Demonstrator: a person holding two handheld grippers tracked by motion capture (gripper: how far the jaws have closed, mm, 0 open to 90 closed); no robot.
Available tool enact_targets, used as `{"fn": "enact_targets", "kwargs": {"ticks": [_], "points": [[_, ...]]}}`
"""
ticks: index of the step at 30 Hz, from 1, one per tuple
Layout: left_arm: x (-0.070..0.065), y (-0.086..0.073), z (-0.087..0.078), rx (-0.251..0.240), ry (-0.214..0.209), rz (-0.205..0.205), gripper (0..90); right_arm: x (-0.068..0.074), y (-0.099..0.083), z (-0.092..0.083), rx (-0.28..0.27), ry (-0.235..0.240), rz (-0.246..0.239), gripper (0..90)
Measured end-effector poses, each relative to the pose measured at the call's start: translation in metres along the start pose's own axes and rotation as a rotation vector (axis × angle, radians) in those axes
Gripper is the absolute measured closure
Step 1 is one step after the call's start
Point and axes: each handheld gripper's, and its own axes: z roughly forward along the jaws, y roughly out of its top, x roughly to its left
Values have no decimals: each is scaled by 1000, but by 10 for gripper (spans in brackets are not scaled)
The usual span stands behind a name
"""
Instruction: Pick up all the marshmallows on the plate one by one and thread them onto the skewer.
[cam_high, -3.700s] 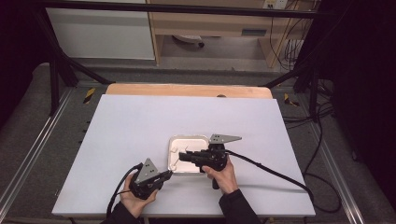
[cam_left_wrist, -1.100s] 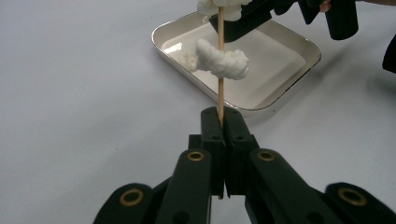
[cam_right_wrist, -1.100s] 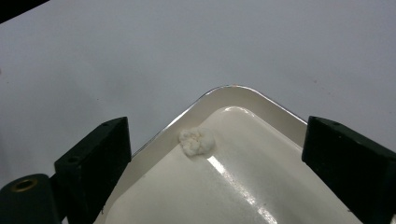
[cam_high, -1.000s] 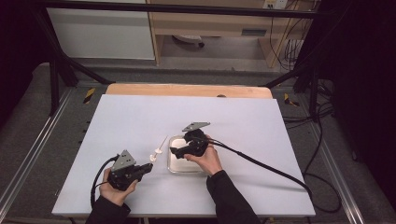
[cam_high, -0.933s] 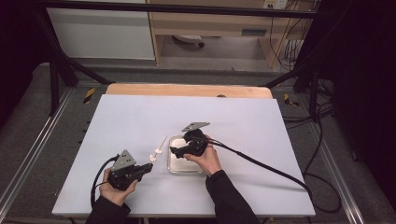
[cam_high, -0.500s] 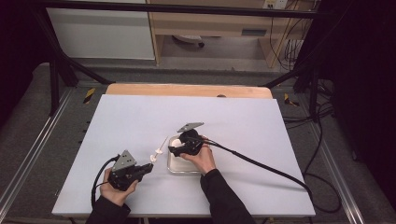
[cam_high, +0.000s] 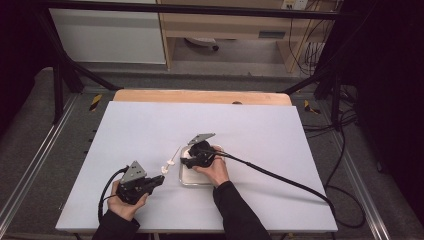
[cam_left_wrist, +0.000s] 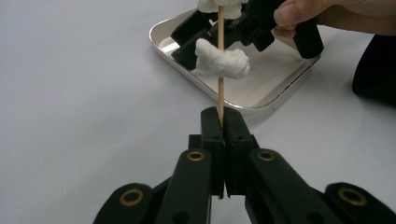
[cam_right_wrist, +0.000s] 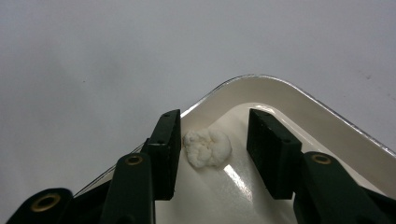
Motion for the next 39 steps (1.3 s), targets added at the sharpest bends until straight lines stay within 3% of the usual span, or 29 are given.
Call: {"fn": "enact_targets", "kwargs": {"ticks": [10, 16, 26, 39], "points": [[-1, 0, 1, 2, -1, 4, 888, 3, -2, -1, 6, 4, -72, 685], [-1, 0, 0, 0, 0, 3, 888, 4, -3, -2, 7, -9, -83, 733], [-2, 0, 0, -4, 0, 3, 888, 2, 1, -10, -10, -5, -30, 760], [-5, 0, 1, -7, -5, 14, 888, 1, 10, -58, -117, 85, 30, 757]]}}
